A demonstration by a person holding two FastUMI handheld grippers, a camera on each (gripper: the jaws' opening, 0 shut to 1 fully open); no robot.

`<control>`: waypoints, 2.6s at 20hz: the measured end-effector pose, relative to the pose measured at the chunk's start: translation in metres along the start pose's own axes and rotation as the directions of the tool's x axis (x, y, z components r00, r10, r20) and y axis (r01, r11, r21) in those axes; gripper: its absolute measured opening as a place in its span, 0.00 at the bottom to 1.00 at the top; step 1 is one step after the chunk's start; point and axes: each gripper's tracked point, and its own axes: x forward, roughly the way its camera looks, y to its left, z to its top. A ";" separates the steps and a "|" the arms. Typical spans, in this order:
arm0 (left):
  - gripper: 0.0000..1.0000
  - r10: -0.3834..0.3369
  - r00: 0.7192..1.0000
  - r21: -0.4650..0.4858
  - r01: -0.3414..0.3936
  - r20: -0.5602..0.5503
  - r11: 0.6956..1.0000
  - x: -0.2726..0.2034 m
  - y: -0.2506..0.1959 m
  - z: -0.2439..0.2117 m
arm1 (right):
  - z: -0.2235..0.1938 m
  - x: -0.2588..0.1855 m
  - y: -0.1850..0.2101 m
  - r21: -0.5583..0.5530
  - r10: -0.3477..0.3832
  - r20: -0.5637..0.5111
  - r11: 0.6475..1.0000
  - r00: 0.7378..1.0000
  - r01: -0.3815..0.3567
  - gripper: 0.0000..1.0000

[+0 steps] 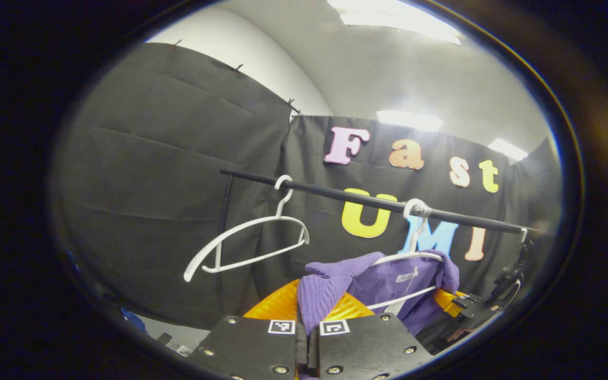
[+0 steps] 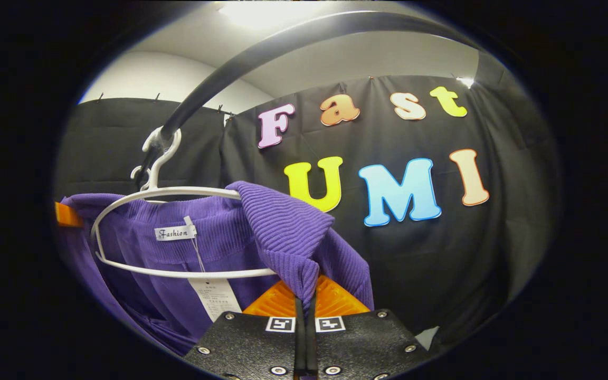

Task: Grasp the clothes on the hanger with both hands and then place them into the laundry hamper below.

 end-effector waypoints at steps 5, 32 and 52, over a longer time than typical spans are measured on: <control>0.02 -0.015 1.000 -0.001 0.015 0.002 1.000 0.012 0.043 0.016 | 0.010 -0.006 0.003 0.015 -0.095 0.027 0.995 0.995 0.095 0.00; 0.06 -0.185 0.977 -0.061 0.180 -0.108 0.982 0.002 0.064 -0.084 | 0.039 -0.072 0.020 -0.046 -0.192 0.052 0.980 0.980 0.194 0.00; 0.06 -0.132 0.981 -0.016 0.131 -0.143 0.991 0.005 0.008 -0.102 | 0.038 -0.070 -0.050 -0.010 -0.165 0.077 0.986 0.983 0.167 0.00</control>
